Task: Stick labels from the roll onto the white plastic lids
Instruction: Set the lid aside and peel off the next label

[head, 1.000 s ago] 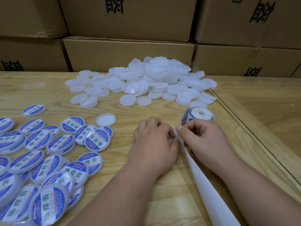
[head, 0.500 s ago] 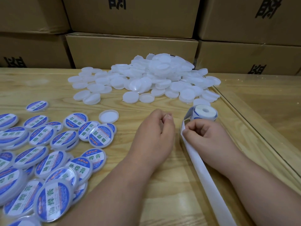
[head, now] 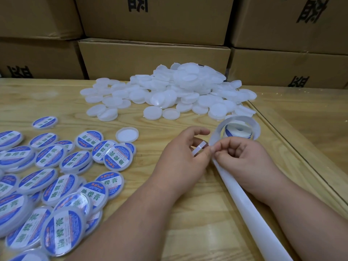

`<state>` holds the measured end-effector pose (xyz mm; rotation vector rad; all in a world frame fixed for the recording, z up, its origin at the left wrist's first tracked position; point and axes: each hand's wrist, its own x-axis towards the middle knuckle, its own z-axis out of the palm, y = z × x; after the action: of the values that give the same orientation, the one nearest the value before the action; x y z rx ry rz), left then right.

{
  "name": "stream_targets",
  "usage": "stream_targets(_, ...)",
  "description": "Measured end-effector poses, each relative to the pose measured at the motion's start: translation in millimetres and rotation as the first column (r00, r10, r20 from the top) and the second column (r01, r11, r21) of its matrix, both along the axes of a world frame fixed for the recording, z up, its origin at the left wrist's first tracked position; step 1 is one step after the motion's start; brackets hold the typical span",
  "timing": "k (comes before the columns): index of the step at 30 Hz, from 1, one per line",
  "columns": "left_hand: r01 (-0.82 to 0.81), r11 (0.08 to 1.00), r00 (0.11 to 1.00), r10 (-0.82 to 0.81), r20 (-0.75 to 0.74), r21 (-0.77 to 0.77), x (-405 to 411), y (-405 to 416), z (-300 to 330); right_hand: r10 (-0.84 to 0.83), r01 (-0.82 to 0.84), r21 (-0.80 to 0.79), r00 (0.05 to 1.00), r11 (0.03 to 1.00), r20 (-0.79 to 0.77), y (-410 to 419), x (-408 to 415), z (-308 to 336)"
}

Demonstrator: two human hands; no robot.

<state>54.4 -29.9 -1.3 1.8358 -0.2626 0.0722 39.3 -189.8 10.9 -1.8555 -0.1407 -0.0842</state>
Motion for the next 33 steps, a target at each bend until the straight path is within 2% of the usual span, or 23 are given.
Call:
stream_targets(4, 0.006, 1.000, 1.000, -0.006, 0.007, 0.006, -0.2, -1.2, -1.0, 0.007, -0.007, 0.014, 1.000, 1.000, -0.021, 2.0, -1.0, 1.4)
stream_targets(16, 0.034, 0.993, 0.999, -0.035, -0.015, -0.114, 1.4, 1.0, -1.1, -0.006, 0.006, 0.000, 1.000, 1.000, -0.026, -3.3, -1.4, -0.8)
stream_targets(21, 0.039, 0.989, 0.999, -0.042, -0.018, -0.141, 2.0, 0.6, -1.6, 0.056, -0.054, -0.129, 0.998, 0.990, 0.013, -2.6, -1.3, -3.7)
stream_targets(25, 0.039, 0.991, 0.999, -0.041, -0.016, -0.126, 1.8, 0.7, -0.8, 0.018, -0.020, -0.134, 1.000, 0.991, -0.015, -4.4, 2.2, -5.6)
stream_targets(27, 0.038, 0.991, 0.999, -0.040, -0.014, -0.128, 1.3, 0.9, 0.1, 0.017, -0.021, -0.106, 0.999, 0.994, -0.037, -5.3, 3.8, -5.3)
stream_targets(33, 0.027, 0.992, 1.000, -0.029, -0.012, -0.124, -0.3, 1.7, 5.2, 0.036, -0.018, 0.124, 0.989, 0.992, -0.141, -11.7, 3.5, -1.7)
